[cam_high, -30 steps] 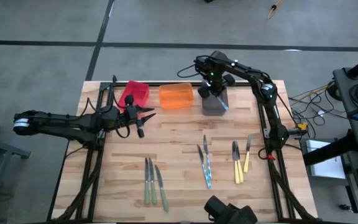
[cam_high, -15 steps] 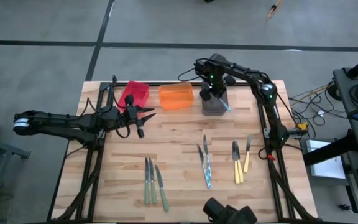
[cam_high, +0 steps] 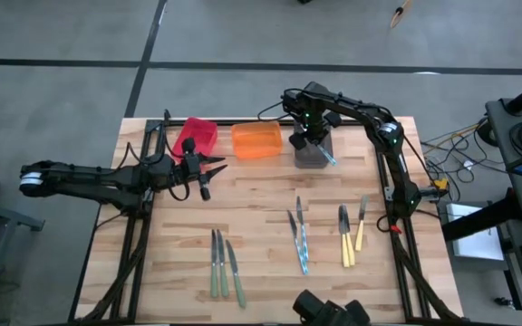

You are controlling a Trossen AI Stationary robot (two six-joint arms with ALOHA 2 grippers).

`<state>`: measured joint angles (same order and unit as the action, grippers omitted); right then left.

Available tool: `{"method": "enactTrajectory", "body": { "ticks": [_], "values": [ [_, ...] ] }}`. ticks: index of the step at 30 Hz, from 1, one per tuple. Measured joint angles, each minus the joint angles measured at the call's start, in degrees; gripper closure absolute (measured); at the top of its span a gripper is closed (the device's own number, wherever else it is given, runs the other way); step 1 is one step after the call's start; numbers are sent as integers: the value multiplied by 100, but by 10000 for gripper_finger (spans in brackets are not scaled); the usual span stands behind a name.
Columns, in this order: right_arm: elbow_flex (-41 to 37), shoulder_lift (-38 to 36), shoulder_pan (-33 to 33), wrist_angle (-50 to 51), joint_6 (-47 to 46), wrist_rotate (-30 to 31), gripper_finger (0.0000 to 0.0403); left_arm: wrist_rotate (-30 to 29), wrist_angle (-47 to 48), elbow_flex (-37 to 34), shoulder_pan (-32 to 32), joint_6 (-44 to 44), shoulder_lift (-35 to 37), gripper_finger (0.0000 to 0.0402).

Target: Sort silverware by color (type)

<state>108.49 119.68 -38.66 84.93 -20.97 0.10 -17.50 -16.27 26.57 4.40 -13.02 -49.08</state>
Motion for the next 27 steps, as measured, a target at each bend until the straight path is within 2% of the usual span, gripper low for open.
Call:
{"method": "enactTrajectory", "body": {
  "ticks": [27],
  "values": [
    [0,0,29,-493,-34,-9,390,0,0,0,0,-2,-2,326]
  ]
}}
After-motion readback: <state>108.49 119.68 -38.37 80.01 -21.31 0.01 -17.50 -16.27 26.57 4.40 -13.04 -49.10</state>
